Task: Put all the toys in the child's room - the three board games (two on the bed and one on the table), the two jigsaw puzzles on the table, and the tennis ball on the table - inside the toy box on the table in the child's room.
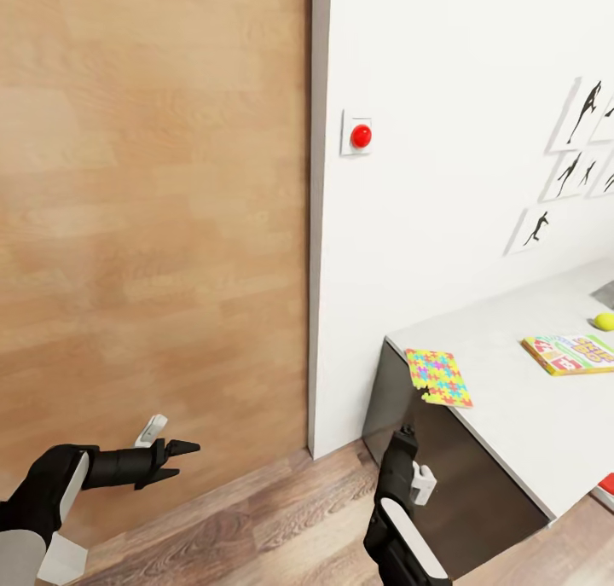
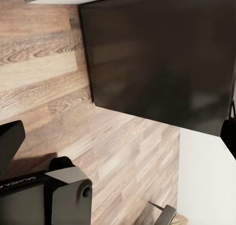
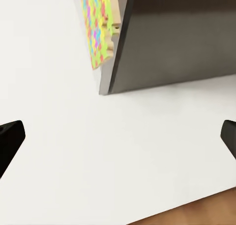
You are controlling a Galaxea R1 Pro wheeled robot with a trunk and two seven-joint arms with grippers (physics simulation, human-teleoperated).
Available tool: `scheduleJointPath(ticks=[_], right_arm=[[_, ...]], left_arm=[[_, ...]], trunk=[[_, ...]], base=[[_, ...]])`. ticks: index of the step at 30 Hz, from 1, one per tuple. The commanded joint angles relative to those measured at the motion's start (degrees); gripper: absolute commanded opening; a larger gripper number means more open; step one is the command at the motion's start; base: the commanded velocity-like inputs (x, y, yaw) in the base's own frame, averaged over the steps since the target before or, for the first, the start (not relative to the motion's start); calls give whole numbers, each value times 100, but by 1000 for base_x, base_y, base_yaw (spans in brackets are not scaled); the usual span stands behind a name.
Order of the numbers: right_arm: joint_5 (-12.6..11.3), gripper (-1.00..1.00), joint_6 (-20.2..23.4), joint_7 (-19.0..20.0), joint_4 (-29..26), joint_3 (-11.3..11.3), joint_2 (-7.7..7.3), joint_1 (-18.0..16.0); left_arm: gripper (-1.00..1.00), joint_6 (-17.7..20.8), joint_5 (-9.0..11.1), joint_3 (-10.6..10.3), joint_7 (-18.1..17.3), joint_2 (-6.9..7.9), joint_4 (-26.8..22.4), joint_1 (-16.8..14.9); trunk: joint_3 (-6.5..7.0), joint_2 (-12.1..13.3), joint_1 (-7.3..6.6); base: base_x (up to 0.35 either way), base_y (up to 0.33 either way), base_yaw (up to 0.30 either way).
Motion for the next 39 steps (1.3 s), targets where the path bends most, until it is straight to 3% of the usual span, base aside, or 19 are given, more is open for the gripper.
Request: scheduleJointPath(ticks=[1,14,25,39], right_arm=[[-60,100,-15,46,2,11,0,-5],[-134,100,1,50,15,-80,0,-5],[-155,100,-20,39,17,-624,0,-5],[-138,100,-71,38,-20,-694,0,4]], left_arm=[[100,43,-32,16,-37,-2,-1,-5],[100,39,-32,20,-37,-2,2,-5],[100,36,-32,24,-37,1,2,1],[100,36,-32,25,-37,6,2,4]], trunk=[[-7,-5,2],[-7,-5,2],[-7,-5,2],[-7,-5,2]], base=[[98,43,0],[72,42,0],[39,23,0],[57,75,0]])
